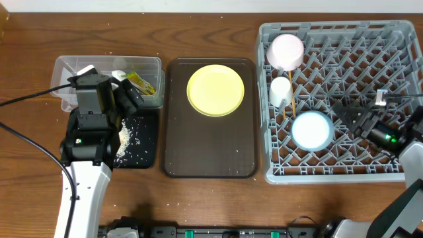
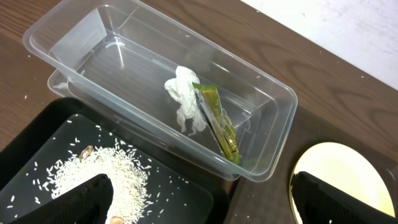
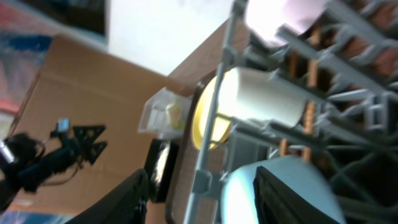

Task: Sort waste into correct bins and load items into the dishwasher rack
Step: 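Lower the blue bowl into the rack's right side and release, then move the right gripper to the yellow plate and grip its rim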

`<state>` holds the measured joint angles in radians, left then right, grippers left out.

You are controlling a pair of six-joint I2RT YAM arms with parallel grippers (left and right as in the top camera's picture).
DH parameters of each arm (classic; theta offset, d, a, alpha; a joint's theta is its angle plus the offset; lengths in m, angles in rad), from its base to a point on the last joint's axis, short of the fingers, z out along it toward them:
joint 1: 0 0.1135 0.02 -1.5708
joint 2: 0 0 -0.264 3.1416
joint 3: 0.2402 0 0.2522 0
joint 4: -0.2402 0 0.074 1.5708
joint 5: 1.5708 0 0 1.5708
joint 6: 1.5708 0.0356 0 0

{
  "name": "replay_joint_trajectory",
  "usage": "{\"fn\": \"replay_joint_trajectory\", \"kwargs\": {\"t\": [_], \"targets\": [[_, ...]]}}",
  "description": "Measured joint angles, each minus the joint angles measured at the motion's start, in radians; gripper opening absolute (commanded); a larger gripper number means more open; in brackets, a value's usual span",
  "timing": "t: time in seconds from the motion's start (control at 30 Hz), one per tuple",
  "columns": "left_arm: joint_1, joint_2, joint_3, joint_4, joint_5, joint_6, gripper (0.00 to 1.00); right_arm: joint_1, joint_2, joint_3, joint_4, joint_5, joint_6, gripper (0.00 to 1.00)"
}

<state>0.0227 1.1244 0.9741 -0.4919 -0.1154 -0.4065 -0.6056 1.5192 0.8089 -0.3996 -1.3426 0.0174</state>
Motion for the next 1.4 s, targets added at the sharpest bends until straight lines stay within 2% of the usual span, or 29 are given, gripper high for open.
{"fn": "replay_joint_trajectory", "kwargs": {"t": [0.17, 0.4, 0.57, 0.77, 0.87, 0.97, 1.1, 1.2, 1.4], "targets": [[0.000, 0.000, 0.000, 0.000, 0.000, 0.000, 0.95, 0.000, 0.000, 0.003, 0.160, 0.076, 0.192, 0.50], [0.000, 0.000, 0.000, 0.000, 0.000, 0.000, 0.95, 0.084, -0.025, 0.069, 0.140, 0.201, 0.301, 0.49], [0.000, 0.000, 0.000, 0.000, 0.000, 0.000, 0.94, 0.249, -0.083, 0.166, 0.010, 0.387, 0.303, 0.51], [0.000, 0.000, 0.000, 0.000, 0.000, 0.000, 0.94, 0.563, -0.095, 0.303, -0.159, 0.748, 0.212, 0.52], [0.000, 0.000, 0.000, 0.000, 0.000, 0.000, 0.94, 0.753, -0.095, 0.314, -0.154, 0.935, 0.167, 0.45], [0.000, 0.000, 0.000, 0.000, 0.000, 0.000, 0.95, 0.926, -0.091, 0.314, -0.124, 1.093, 0.133, 0.31], [0.000, 0.000, 0.000, 0.000, 0.000, 0.000, 0.94, 1.098, -0.041, 0.317, -0.035, 1.274, 0.109, 0.01], [0.000, 0.000, 0.000, 0.000, 0.000, 0.000, 0.94, 1.178, 0.042, 0.319, 0.060, 1.353, 0.094, 0.01], [0.000, 0.000, 0.000, 0.000, 0.000, 0.000, 0.94, 1.234, 0.220, 0.320, 0.220, 1.415, 0.036, 0.01]]}}
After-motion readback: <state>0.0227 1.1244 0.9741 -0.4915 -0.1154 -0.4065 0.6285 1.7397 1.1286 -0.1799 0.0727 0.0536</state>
